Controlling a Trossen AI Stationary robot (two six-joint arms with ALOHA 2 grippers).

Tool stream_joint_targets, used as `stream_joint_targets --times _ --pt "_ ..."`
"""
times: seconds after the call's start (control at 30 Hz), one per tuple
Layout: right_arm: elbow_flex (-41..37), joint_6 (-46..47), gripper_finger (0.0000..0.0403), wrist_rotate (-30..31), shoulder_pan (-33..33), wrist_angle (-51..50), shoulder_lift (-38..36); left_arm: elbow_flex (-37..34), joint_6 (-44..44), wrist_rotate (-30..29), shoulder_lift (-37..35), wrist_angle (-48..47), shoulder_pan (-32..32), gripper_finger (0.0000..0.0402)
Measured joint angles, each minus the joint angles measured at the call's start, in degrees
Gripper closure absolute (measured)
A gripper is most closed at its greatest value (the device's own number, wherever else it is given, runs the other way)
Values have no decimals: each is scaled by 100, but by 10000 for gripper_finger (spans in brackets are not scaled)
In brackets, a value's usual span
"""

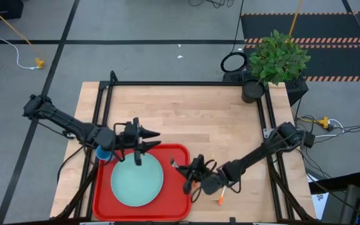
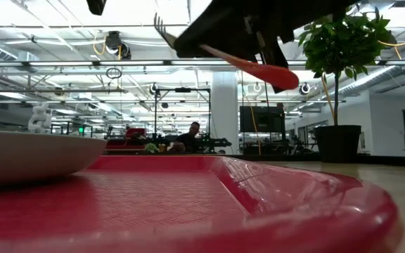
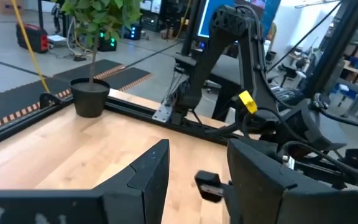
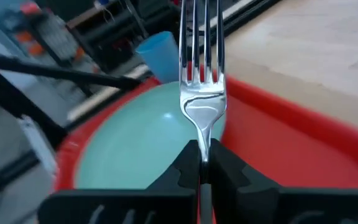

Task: Pick and place plate/cup/fork/spoon on tray
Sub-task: Put the orange fork on the tray

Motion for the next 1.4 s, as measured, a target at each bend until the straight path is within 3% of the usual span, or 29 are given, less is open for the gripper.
stream_joint_targets --times 0.23,0.47,0.77,1.0,1.17,1.4 --pt "1095 -29 400 122 206 197 816 0 26 -5 -8 -8 -147 238" --pt "2159 255 400 445 285 -522 1497 0 192 -9 -15 -17 -395 238" --pt "2326 955 399 1749 676 -476 1734 0 325 -5 -220 -97 -814 238" --pt "2328 742 399 2160 889 37 1731 0 253 -8 -431 -369 -1092 238" --pt "2330 502 399 2126 678 97 1725 0 247 -13 -435 -369 -1246 238" --pt "2330 552 399 1346 194 -462 1726 0 247 -57 -435 -443 -1286 238"
